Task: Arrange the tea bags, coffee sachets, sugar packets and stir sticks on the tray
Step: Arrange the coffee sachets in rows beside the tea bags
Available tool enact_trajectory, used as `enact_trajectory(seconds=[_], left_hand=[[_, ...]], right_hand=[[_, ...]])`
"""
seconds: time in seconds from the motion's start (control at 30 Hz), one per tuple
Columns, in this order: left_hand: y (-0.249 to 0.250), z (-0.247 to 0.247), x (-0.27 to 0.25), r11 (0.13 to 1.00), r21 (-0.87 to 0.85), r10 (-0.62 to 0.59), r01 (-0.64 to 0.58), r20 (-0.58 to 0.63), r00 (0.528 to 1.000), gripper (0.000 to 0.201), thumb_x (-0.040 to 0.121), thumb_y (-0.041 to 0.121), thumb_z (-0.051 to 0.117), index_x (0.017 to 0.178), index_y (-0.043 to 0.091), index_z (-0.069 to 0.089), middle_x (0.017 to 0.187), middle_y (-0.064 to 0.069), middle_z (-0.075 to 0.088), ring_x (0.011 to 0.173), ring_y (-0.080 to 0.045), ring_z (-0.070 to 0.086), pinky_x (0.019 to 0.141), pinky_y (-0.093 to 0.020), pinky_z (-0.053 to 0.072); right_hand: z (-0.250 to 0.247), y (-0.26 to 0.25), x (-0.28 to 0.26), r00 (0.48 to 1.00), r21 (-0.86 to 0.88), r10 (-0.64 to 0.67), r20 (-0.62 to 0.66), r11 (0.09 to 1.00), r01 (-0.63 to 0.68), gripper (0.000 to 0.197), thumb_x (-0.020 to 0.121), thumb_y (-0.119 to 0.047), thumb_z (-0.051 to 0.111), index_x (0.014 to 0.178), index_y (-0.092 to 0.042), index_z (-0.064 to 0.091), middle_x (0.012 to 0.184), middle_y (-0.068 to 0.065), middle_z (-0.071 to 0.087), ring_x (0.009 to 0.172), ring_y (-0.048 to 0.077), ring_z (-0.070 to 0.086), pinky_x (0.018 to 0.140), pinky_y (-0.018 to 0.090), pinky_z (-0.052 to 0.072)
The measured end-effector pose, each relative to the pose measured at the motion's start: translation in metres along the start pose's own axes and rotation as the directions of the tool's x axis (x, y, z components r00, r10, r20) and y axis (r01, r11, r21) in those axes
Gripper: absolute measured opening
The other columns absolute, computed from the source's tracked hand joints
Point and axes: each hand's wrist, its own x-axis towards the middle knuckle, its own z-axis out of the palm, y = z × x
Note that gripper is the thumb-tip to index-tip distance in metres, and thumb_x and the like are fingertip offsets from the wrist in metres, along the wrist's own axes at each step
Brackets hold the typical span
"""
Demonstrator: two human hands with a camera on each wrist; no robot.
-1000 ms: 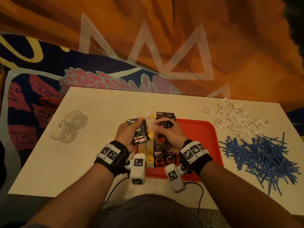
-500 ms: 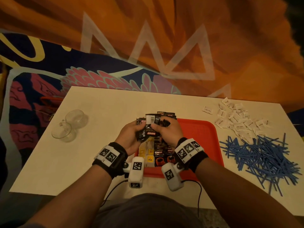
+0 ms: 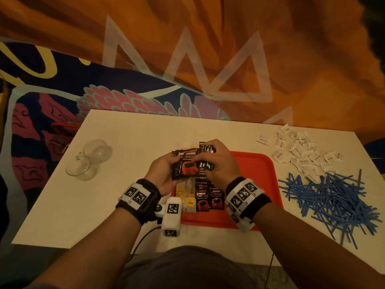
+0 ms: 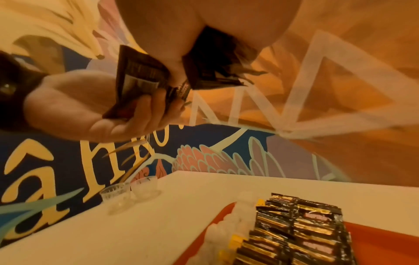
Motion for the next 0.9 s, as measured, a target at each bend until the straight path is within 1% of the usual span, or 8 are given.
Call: enact_trajectory(seconds=[0.13, 0.23, 0.33, 0.43, 0.57, 0.73, 0.83, 0.9], left_hand=[[-0.001, 0.001, 0.0, 0.998, 0.045, 0.037, -0.038, 0.033, 0.999, 0.03, 0.1, 0.011, 0.051, 0.127, 0.006, 0.061, 0.112, -0.016, 0.072, 0.09, -0.025, 0.072, 0.063, -0.034, 0.059], [-0.005, 0.002, 0.003, 0.99, 0.081, 0.114, -0.114, 0.004, 0.993, 0.031, 0.096, 0.0, 0.055, 0.127, 0.005, 0.06, 0.117, -0.019, 0.07, 0.096, -0.027, 0.072, 0.068, -0.036, 0.06], [-0.004, 0.004, 0.002, 0.987, 0.057, 0.153, -0.152, 0.002, 0.988, 0.03, 0.094, -0.003, 0.057, 0.124, 0.004, 0.061, 0.113, -0.019, 0.071, 0.092, -0.027, 0.073, 0.066, -0.034, 0.06], [-0.006, 0.008, 0.001, 0.983, 0.058, 0.171, -0.174, 0.053, 0.984, 0.035, 0.092, -0.001, 0.061, 0.127, 0.001, 0.059, 0.118, -0.022, 0.069, 0.101, -0.033, 0.071, 0.071, -0.036, 0.059], [-0.007, 0.014, -0.001, 0.985, 0.029, 0.168, -0.169, 0.035, 0.985, 0.03, 0.096, 0.005, 0.058, 0.125, -0.002, 0.06, 0.112, -0.022, 0.071, 0.091, -0.029, 0.073, 0.066, -0.033, 0.059], [0.002, 0.013, 0.0, 0.979, 0.058, 0.199, -0.194, -0.107, 0.974, 0.021, 0.1, 0.005, 0.053, 0.114, 0.001, 0.068, 0.097, -0.015, 0.074, 0.077, -0.021, 0.074, 0.063, -0.034, 0.06], [0.001, 0.006, 0.005, 0.917, 0.302, 0.342, -0.261, -0.256, 0.904, 0.012, 0.095, 0.011, 0.064, 0.094, 0.015, 0.076, 0.088, -0.008, 0.076, 0.079, -0.022, 0.074, 0.077, -0.044, 0.061], [0.0, 0.004, 0.008, 0.781, 0.551, 0.493, -0.293, -0.257, 0.831, 0.012, 0.09, 0.02, 0.072, 0.08, 0.025, 0.077, 0.081, -0.001, 0.076, 0.081, -0.022, 0.074, 0.081, -0.045, 0.061]], right_hand=[[0.005, 0.003, -0.004, 0.998, -0.031, 0.039, 0.053, 0.999, -0.038, 0.04, 0.067, 0.006, 0.073, 0.094, -0.023, 0.076, 0.104, 0.006, 0.058, 0.096, 0.025, 0.056, 0.079, 0.04, 0.053], [0.006, -0.002, -0.003, 0.953, 0.28, 0.303, 0.013, 0.914, -0.295, 0.036, 0.081, 0.005, 0.065, 0.095, -0.027, 0.071, 0.095, -0.001, 0.058, 0.084, 0.014, 0.058, 0.075, 0.029, 0.05], [0.002, -0.009, 0.001, 0.755, 0.734, 0.635, 0.165, 0.432, -0.524, 0.023, 0.088, 0.003, 0.063, 0.097, -0.018, 0.062, 0.08, 0.007, 0.057, 0.059, 0.016, 0.056, 0.052, 0.028, 0.05], [0.004, -0.013, 0.004, 0.682, 0.787, 0.6, 0.418, 0.136, -0.602, 0.011, 0.087, -0.01, 0.07, 0.091, -0.012, 0.06, 0.084, 0.017, 0.063, 0.07, 0.028, 0.064, 0.065, 0.038, 0.056], [0.011, -0.013, 0.006, 0.665, 0.767, 0.578, 0.472, 0.103, -0.634, 0.032, 0.081, 0.0, 0.073, 0.112, -0.003, 0.064, 0.112, 0.025, 0.068, 0.097, 0.038, 0.068, 0.089, 0.052, 0.055], [0.012, -0.011, 0.006, 0.647, 0.795, 0.651, 0.398, 0.107, -0.597, 0.026, 0.085, 0.007, 0.064, 0.107, -0.007, 0.063, 0.099, 0.02, 0.07, 0.087, 0.034, 0.07, 0.079, 0.05, 0.057], [0.012, -0.01, 0.006, 0.669, 0.823, 0.643, 0.373, 0.103, -0.558, 0.028, 0.087, 0.014, 0.054, 0.1, -0.01, 0.058, 0.102, 0.02, 0.067, 0.088, 0.035, 0.071, 0.072, 0.049, 0.058], [0.012, -0.009, 0.006, 0.69, 0.814, 0.638, 0.343, 0.164, -0.557, 0.037, 0.086, 0.016, 0.052, 0.106, -0.014, 0.057, 0.104, 0.019, 0.065, 0.083, 0.03, 0.071, 0.067, 0.044, 0.057]])
